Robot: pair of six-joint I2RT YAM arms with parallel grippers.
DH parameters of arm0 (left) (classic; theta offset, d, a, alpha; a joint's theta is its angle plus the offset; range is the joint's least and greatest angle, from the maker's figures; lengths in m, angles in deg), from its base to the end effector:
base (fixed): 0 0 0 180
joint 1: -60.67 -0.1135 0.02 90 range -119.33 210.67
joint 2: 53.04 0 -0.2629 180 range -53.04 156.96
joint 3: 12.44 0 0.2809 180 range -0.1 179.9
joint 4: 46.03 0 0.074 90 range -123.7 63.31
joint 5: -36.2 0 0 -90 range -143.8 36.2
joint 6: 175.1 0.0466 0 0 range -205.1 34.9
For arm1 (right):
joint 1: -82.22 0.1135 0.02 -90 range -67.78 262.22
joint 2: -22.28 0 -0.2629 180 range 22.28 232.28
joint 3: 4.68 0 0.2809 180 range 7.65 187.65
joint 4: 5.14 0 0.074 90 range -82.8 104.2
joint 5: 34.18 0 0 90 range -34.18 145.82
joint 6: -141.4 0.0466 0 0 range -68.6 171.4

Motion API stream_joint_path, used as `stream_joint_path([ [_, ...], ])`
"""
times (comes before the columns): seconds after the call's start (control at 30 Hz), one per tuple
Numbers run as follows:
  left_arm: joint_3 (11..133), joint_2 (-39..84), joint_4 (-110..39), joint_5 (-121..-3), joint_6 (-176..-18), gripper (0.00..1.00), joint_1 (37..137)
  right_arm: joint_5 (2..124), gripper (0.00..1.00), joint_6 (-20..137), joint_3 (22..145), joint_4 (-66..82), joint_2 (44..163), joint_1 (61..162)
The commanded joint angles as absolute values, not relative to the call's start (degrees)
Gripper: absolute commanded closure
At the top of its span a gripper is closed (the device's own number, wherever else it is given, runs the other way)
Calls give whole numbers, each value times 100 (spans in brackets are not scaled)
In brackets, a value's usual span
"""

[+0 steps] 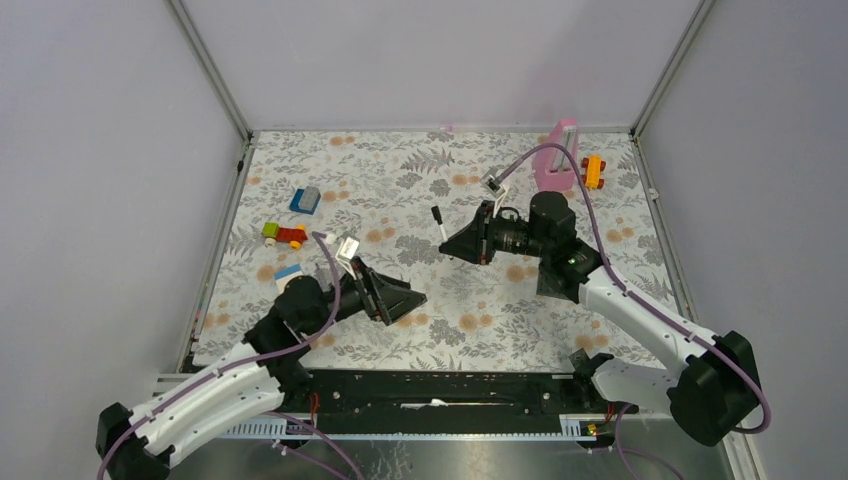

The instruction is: Insert the pens into the pen caps

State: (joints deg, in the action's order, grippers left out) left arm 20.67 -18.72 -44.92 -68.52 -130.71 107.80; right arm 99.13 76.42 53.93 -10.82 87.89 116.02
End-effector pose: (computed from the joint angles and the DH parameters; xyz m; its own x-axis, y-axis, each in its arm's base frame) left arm 0.1292 -0.1566 0.2510 -0.6492 -0.3165 -0.6916 0.5970 0.3513 -0.7212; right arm 0.2300 0.1924 0.3162 -0.4296 0.0828 -0.8992 -0.8751 0.2077 0.4371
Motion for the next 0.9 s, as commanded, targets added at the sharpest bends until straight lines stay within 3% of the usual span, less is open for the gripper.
stream_joint_path([
  [0.0, 2456, -2360, -3795, -6447, -12838, 3, 10778, 8054, 100, 7270, 5514, -115, 8894, 11571],
  [0.37, 4278, -2898, -422, -4105, -12716, 1, 10778, 5039, 100, 7635, 6144, 1323, 9859, 11576],
  [0.63, 5388, -3171, 1167, -2994, -12320, 1, 10778, 4443, 100, 7750, 7017, 2022, 11179, 11578],
  [0.87, 5069, -3636, 1365, -2481, -12136, 1, 10785, 4315, 100, 7652, 7891, 2578, 12353, 11504],
])
